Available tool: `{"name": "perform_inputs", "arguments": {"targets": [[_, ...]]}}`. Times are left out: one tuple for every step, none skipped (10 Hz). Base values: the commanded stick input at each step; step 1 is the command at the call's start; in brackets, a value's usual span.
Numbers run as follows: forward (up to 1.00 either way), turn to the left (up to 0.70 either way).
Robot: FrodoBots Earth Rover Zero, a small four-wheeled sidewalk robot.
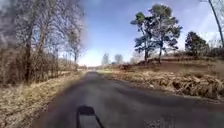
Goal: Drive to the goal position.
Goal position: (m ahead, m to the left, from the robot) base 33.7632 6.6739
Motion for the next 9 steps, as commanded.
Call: {"name": "perform_inputs", "arguments": {"targets": [[0.85, 0.13], [0.85, 0.14], [0.85, 0.13], [0.85, 0.12], [0.85, 0.12], [0.85, 0.12], [0.85, 0.12], [0.85, 0.11], [0.85, 0.12]]}}
